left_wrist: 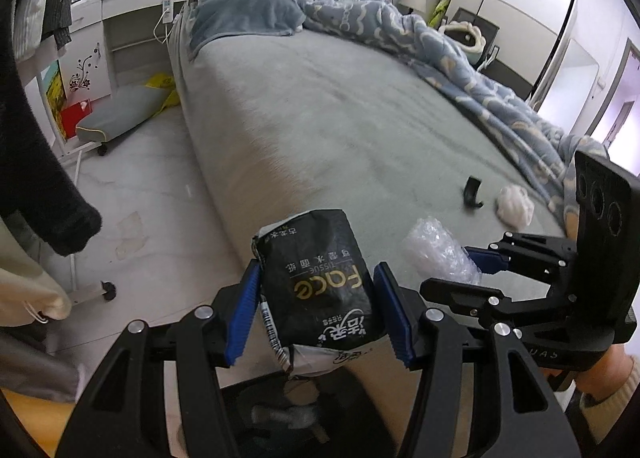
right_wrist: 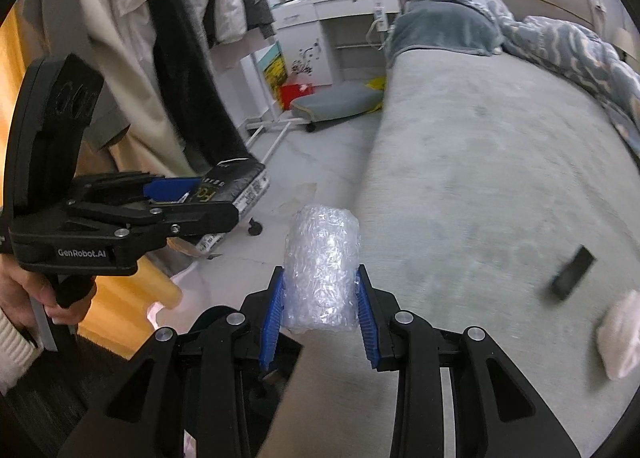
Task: Collect trash
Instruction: 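Carry the black package and bubble wrap with both tools to the bin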
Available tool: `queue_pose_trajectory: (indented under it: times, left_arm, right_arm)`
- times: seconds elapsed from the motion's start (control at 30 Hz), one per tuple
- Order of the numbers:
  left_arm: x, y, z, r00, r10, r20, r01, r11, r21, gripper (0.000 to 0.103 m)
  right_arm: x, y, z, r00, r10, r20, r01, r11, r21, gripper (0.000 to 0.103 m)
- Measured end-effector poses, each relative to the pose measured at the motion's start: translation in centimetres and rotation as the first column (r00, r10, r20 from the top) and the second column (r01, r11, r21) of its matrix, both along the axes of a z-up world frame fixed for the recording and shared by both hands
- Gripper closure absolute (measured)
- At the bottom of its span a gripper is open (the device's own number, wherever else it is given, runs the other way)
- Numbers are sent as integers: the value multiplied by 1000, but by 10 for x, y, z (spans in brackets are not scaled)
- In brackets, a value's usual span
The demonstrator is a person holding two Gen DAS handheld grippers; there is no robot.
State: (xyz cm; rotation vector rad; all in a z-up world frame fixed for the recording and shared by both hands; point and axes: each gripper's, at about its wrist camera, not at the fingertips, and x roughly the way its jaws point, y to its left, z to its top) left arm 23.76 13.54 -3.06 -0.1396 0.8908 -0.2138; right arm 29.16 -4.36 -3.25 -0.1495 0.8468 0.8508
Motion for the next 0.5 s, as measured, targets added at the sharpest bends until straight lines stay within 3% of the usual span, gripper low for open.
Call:
queue_pose_trajectory:
  times: [0.27, 0.5]
  left_arm:
    - [-14, 34, -18, 997, 4, -71, -1, 999, 37, 43]
    - [-31, 50, -50, 983, -46, -180, 62, 995, 84, 42]
  right_arm:
    - [-15, 38, -14, 996, 89, -14, -90, 994, -59, 68]
    - [-26, 61, -24, 987, 146, -60, -151, 985, -85, 68]
